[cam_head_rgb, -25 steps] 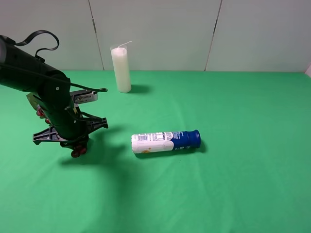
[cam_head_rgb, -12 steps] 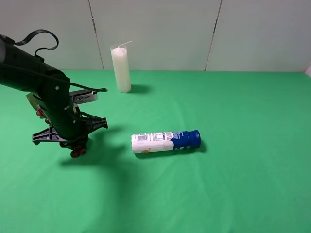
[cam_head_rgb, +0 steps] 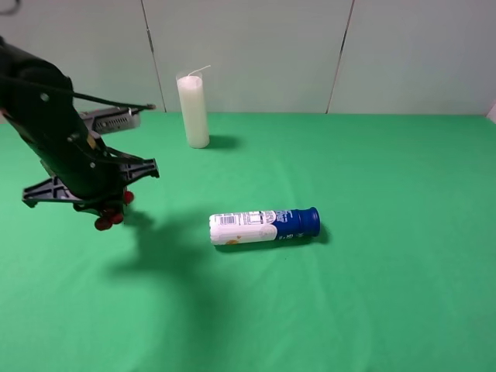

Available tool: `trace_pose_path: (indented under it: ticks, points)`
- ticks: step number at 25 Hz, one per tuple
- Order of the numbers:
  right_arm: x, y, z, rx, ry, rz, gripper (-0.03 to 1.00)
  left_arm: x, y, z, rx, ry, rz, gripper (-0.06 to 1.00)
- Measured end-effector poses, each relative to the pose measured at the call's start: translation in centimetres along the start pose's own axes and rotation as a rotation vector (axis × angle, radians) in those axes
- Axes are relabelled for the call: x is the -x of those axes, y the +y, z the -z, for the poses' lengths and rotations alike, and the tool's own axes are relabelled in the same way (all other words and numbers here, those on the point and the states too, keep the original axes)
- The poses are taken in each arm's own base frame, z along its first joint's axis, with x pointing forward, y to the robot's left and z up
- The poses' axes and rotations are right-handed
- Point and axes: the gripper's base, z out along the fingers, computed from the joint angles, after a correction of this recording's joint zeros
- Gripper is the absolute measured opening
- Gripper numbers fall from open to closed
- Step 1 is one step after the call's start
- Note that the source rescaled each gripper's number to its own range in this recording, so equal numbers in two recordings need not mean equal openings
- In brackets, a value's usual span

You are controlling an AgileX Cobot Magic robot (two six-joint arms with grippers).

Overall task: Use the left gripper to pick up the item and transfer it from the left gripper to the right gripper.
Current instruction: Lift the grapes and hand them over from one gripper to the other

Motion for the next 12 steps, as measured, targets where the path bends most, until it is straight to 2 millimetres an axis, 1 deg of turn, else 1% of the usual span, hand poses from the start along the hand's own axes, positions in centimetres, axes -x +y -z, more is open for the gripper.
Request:
trace_pose_path:
  ticks: [8, 12]
  points:
    - [0.0, 0.0, 0.0, 0.0, 0.0, 0.0, 1.0, -1.2, 1.8, 6.0, -0.039, -0.058, 0.015, 0.0]
    - [0.0, 0.0, 0.0, 0.0, 0.0, 0.0, 1.0, -1.3, 2.2, 8.9, -0.077, -0.105, 0.014, 0.0]
